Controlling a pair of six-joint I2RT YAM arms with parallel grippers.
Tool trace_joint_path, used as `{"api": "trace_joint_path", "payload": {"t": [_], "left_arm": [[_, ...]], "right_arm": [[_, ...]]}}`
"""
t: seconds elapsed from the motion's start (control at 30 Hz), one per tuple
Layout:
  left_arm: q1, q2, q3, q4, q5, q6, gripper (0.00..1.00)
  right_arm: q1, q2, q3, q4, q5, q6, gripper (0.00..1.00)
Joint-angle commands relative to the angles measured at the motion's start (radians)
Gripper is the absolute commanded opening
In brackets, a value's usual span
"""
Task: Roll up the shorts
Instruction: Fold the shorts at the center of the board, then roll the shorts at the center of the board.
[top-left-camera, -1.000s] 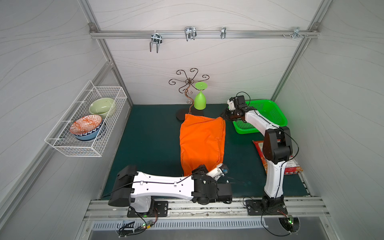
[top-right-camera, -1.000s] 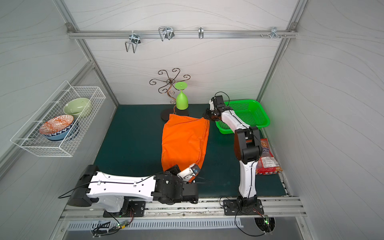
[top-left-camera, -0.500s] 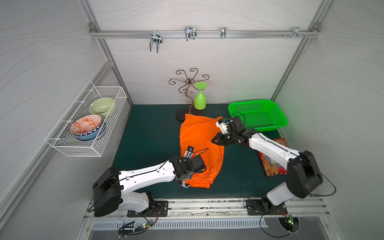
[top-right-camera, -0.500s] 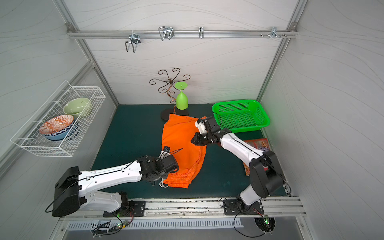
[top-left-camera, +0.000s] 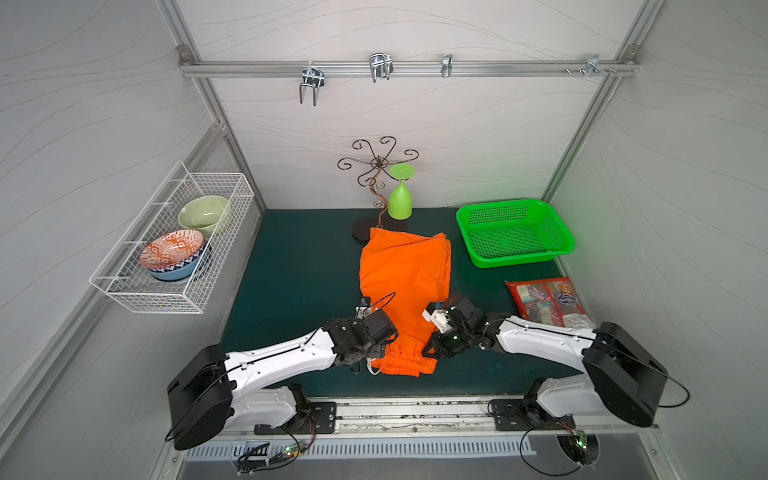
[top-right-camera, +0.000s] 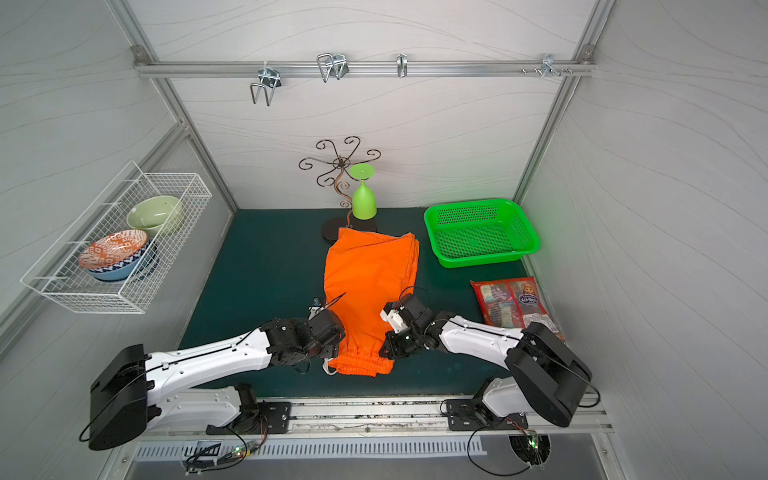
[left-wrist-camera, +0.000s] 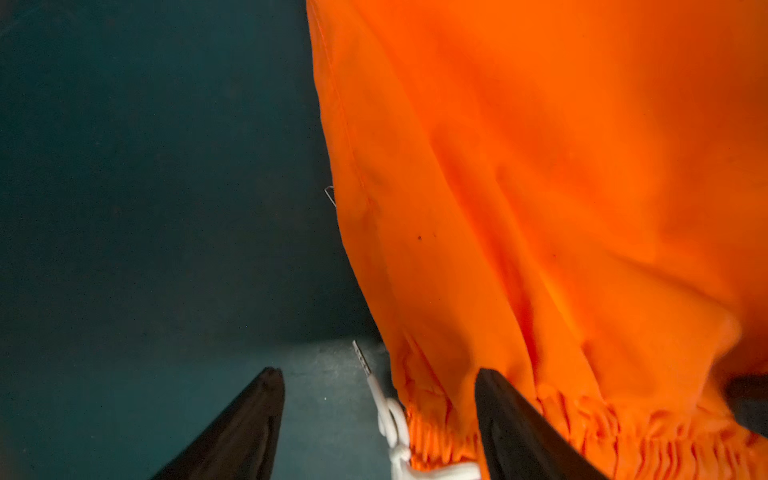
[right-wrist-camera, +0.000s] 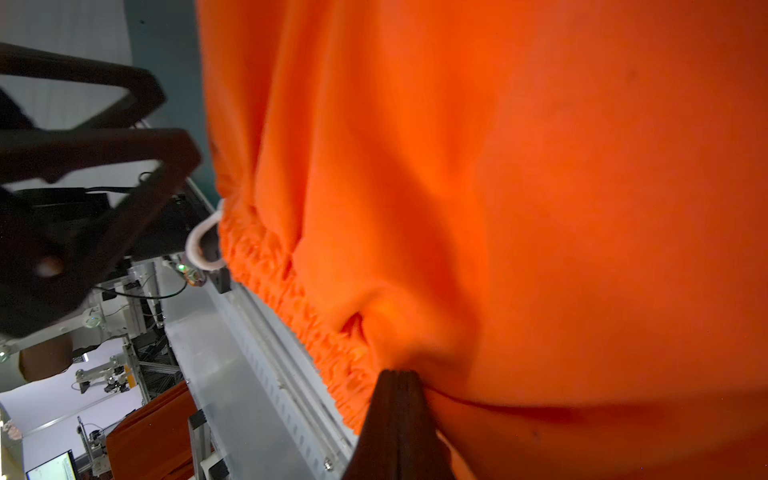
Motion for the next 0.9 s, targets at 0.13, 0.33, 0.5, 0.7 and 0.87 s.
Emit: {"api": "trace_joint_path", "payload": {"t": [0.13,0.33,0.5,0.7,0.87], "left_arm": [[0.04,-0.06,-0.095,0.21,0.182,-0.024,0.93],[0.136,0.006,-0.148,0.284,0.353,-0.016,0.96],[0.189,0.054,-0.19,0.361,0.433,-0.017,0.9],[0.21,0.076,-0.197,0.45,0.541,0.001,0.42],[0.259,0.004,-0.17,0.395,0.562,-0.007,0.0]], "right_arm": [[0.005,0.165,-0.038,0.209,-0.012,0.077,0.0],[0.019,0.225,-0.029,0.257,-0.01,0.097,0.0],[0.019,0.234,-0.018,0.246,0.009,0.094,0.0],[0.02,0.222,0.007,0.191,0.037,0.061,0.0],[0.032,0.181,0.032,0.123,0.077,0.016,0.0]]}}
